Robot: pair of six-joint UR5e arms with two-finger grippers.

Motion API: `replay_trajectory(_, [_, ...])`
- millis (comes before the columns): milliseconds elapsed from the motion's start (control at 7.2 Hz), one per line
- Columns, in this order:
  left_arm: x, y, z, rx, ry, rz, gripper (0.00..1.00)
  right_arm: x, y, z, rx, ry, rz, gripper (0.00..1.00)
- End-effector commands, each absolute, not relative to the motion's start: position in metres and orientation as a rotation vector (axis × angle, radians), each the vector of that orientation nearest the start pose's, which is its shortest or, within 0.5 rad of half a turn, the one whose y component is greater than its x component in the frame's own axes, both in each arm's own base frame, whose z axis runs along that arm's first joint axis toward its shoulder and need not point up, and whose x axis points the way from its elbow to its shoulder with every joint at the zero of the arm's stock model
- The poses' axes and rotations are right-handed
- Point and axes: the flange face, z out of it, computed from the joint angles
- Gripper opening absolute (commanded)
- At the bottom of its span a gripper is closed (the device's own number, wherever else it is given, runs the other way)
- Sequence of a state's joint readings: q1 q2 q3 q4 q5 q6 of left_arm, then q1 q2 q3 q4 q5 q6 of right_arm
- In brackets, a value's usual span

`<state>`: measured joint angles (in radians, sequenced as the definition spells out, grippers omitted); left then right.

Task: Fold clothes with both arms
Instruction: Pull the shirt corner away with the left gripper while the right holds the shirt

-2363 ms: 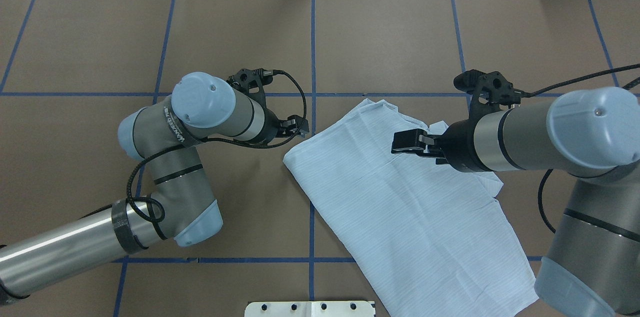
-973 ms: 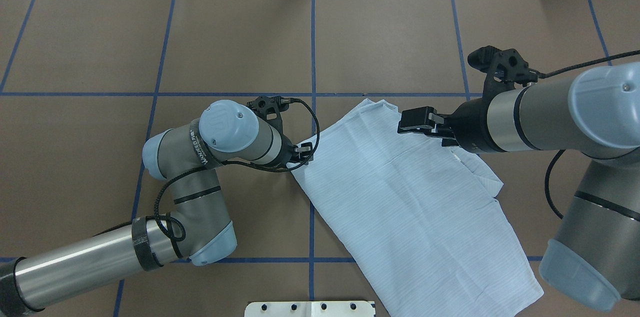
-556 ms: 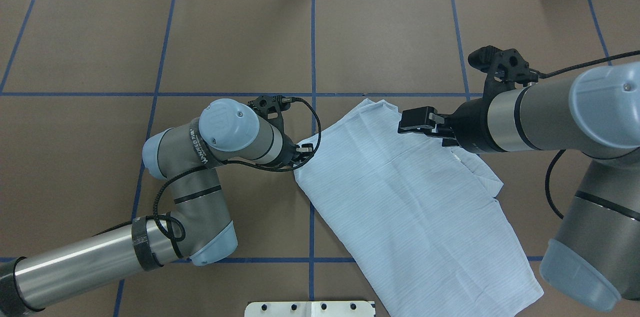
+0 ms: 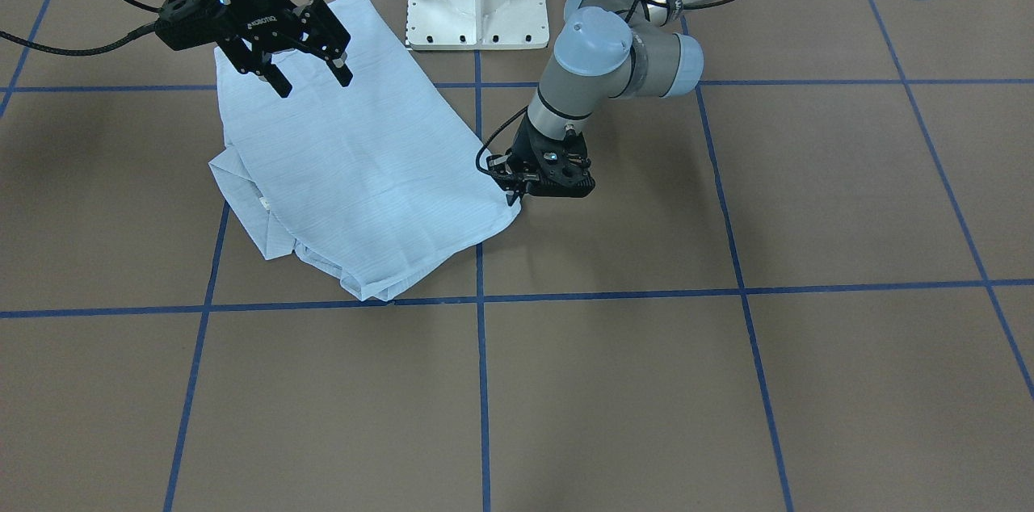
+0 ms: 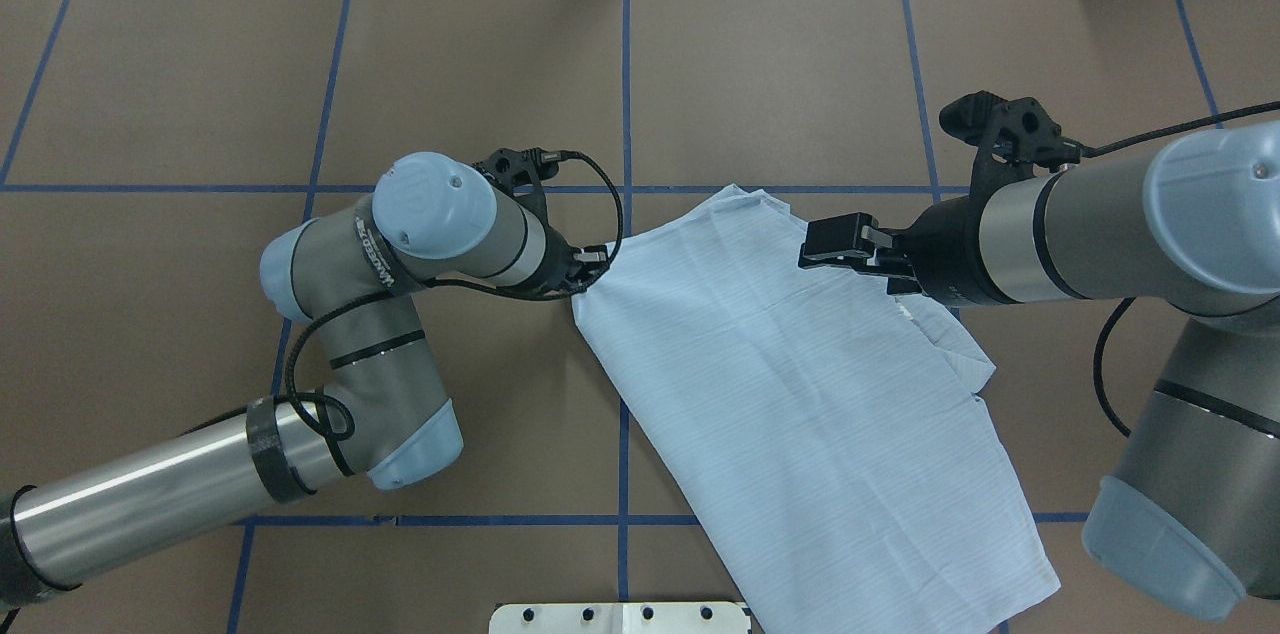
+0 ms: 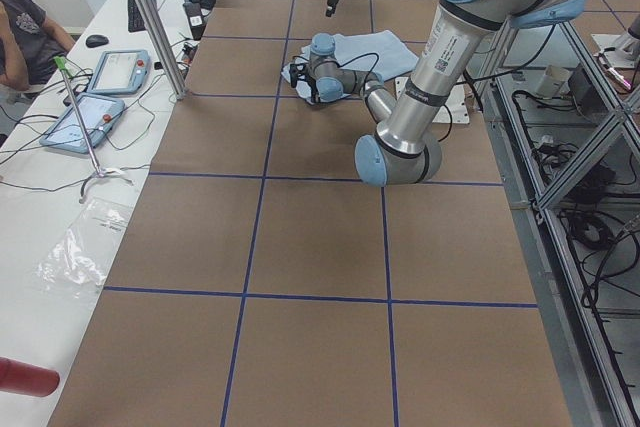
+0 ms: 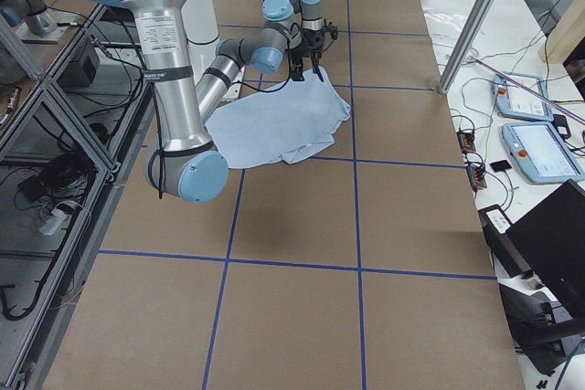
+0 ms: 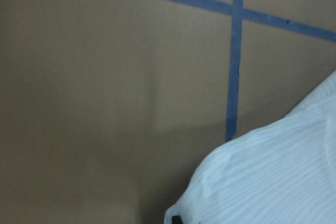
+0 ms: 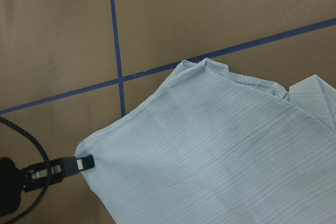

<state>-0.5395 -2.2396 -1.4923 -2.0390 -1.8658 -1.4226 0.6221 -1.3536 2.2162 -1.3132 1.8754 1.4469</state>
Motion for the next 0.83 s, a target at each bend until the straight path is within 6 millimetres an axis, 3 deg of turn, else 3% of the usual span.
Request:
replay_trajectory(0, [0.533, -0.522, 0.239, 0.164, 1.05, -0.26, 0.0, -0.325, -0.363, 0.233, 0.162, -1.13, 0.285, 1.0])
replay_trajectory(139, [0.547, -0.558, 0.244, 0.184, 1.009, -0.27, 0.0, -0.325, -0.364, 0.231, 0.167, -1.133, 0.289, 1.0])
replay_trajectory(278, [0.546, -0.599, 0.248, 0.23, 1.008, -0.294, 0.0, -0.323, -0.365, 0.229, 0.181, -1.134, 0.296, 1.0])
replay_trajectory(417, [0.531, -0.633, 0.262, 0.313, 1.015, -0.301, 0.0, -0.323, -0.366, 0.229, 0.18, -1.134, 0.298, 1.0])
replay_trajectory(556, [0.525, -0.654, 0.265, 0.398, 1.018, -0.288, 0.0, -0.322, -0.365, 0.227, 0.18, -1.139, 0.303, 1.0])
replay_trajectory(695, [0.53, -0.67, 0.251, 0.45, 1.07, -0.285, 0.0, -0.32, -0.365, 0.225, 0.193, -1.143, 0.308, 1.0])
